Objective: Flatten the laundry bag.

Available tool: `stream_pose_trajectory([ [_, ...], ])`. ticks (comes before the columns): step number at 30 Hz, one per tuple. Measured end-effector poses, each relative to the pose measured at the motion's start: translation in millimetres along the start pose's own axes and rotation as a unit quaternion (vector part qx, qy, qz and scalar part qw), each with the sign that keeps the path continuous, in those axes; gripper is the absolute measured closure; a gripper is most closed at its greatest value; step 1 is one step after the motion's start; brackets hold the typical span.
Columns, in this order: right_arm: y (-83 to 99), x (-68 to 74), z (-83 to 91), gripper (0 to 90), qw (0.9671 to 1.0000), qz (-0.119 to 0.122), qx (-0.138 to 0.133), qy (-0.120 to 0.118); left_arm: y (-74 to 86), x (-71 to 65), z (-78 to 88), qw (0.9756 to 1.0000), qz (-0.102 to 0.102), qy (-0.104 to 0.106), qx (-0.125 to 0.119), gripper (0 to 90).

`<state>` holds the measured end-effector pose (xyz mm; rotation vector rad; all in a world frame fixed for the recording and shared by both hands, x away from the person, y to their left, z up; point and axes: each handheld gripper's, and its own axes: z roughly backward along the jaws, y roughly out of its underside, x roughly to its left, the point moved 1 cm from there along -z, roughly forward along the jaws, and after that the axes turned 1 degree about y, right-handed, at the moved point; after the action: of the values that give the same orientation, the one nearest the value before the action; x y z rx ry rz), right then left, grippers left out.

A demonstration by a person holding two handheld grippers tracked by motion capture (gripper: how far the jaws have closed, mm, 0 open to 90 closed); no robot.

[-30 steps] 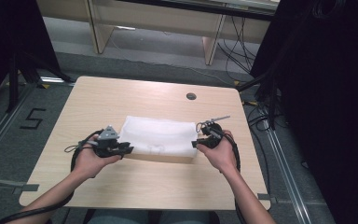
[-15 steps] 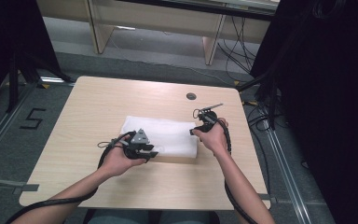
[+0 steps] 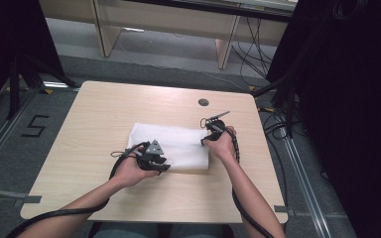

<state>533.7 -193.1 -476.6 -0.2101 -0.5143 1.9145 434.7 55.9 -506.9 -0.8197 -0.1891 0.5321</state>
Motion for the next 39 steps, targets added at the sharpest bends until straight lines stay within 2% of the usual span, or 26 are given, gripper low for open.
stream_pose_trajectory([
  [1, 0.0, 0.0, 0.0, 74.7, 1.0000, 0.000, 0.000, 0.000, 0.0, 0.0, 0.0, 1.0000, 0.000, 0.000, 0.000, 65.6],
  [2, -0.4, -1.7, 0.5, 77.9, 0.9996, 0.021, -0.014, 0.007, 0.8, -0.7, -0.8, 1.0000, 0.006, -0.003, 0.001, 65.6],
  [4, -1.5, 1.0, 2.7, 82.3, 0.9998, 0.016, -0.008, 0.006, 2.1, -1.3, -2.1, 0.9999, 0.011, 0.000, 0.007, 65.9],
  [5, -2.3, 1.4, 6.7, 83.2, 0.9998, 0.019, -0.007, -0.004, 2.4, -1.6, -2.4, 0.9999, 0.013, 0.000, 0.008, 66.1],
  [6, -3.4, 1.7, 7.0, 83.8, 0.9996, 0.024, -0.016, 0.003, 2.5, -1.5, -2.9, 0.9999, 0.012, 0.002, 0.008, 66.4],
  [7, -3.8, 2.5, 9.5, 84.3, 0.9996, 0.026, -0.014, 0.000, 2.3, -1.1, -2.7, 0.9999, 0.006, 0.003, 0.009, 66.6],
  [9, -5.2, 6.2, 13.2, 85.0, 0.9995, 0.025, -0.021, 0.003, 2.5, -1.1, -3.3, 0.9999, 0.008, 0.002, 0.010, 67.5],
  [10, -5.7, 5.7, 15.3, 85.1, 0.9989, 0.039, -0.027, 0.002, 2.7, -1.5, -3.3, 0.9999, 0.011, 0.002, 0.012, 67.5],
  [12, -7.0, 13.7, 26.1, 85.4, 0.9978, 0.047, -0.046, -0.003, 3.0, -1.3, -4.0, 0.9999, 0.008, 0.006, 0.011, 68.3],
  [13, -6.9, 14.4, 29.7, 85.4, 0.9969, 0.060, -0.052, -0.002, 3.3, -1.0, -4.3, 0.9999, 0.008, 0.007, 0.013, 68.4],
  [14, -6.9, 14.4, 29.7, 85.4, 0.9969, 0.060, -0.052, -0.002, 4.1, -1.4, -5.2, 0.9997, 0.019, 0.011, 0.012, 68.4],
  [15, -6.1, 19.1, 37.2, 85.5, 0.9955, 0.068, -0.065, -0.009, 4.4, -1.4, -5.0, 0.9996, 0.021, 0.010, 0.014, 68.8],
  [18, -4.7, 22.7, 43.4, 85.6, 0.9939, 0.078, -0.076, -0.016, 4.5, -1.5, -5.6, 0.9996, 0.023, 0.011, 0.014, 68.9],
  [19, -1.9, 28.0, 51.6, 85.6, 0.9920, 0.088, -0.086, -0.030, 4.3, -1.4, -5.6, 0.9998, 0.013, 0.008, 0.016, 69.0],
  [22, 0.5, 31.0, 56.7, 85.6, 0.9898, 0.102, -0.093, -0.035, 4.8, -2.3, -6.4, 0.9997, 0.018, 0.009, 0.017, 69.1],
  [23, 5.1, 37.3, 60.3, 85.6, 0.9867, 0.110, -0.110, -0.047, 4.8, -2.7, -6.8, 0.9997, 0.019, 0.008, 0.016, 69.2],
  [24, 6.3, 38.4, 62.8, 85.6, 0.9858, 0.119, -0.106, -0.055, 4.8, -2.7, -6.8, 0.9997, 0.019, 0.008, 0.016, 69.3],
  [26, 10.9, 43.9, 64.3, 85.6, 0.9814, 0.135, -0.117, -0.070, 5.4, -3.5, -7.5, 0.9996, 0.022, 0.008, 0.016, 69.4],
  [27, 10.9, 43.9, 64.3, 85.6, 0.9814, 0.135, -0.117, -0.070, 5.4, -3.5, -7.5, 0.9996, 0.022, 0.008, 0.016, 69.4],
  [28, 16.2, 51.4, 65.4, 85.7, 0.9778, 0.148, -0.119, -0.089, 5.3, -2.5, -6.5, 0.9997, 0.007, 0.008, 0.023, 69.5],
  [30, 20.4, 56.2, 66.3, 85.7, 0.9756, 0.161, -0.114, -0.098, 5.5, -3.2, -7.3, 0.9997, 0.013, 0.004, 0.020, 69.5],
  [31, 23.2, 59.6, 67.8, 85.7, 0.9757, 0.160, -0.104, -0.108, 5.7, -4.0, -7.8, 0.9997, 0.018, 0.003, 0.016, 69.6],
  [32, 26.4, 62.4, 66.4, 85.7, 0.9738, 0.163, -0.106, -0.119, 5.9, -4.7, -8.2, 0.9997, 0.022, 0.004, 0.013, 69.6],
  [34, 29.2, 63.9, 65.9, 85.6, 0.9729, 0.169, -0.105, -0.118, 5.8, -4.7, -7.4, 0.9997, 0.018, 0.006, 0.017, 69.7],
  [37, 42.7, 70.6, 60.8, 85.7, 0.9690, 0.184, -0.097, -0.133, 6.3, -5.4, -7.6, 0.9996, 0.023, 0.007, 0.013, 69.7],
  [39, 48.4, 72.3, 58.8, 85.7, 0.9706, 0.180, -0.091, -0.131, 7.4, -5.6, -7.7, 0.9992, 0.037, 0.011, 0.009, 69.6],
])
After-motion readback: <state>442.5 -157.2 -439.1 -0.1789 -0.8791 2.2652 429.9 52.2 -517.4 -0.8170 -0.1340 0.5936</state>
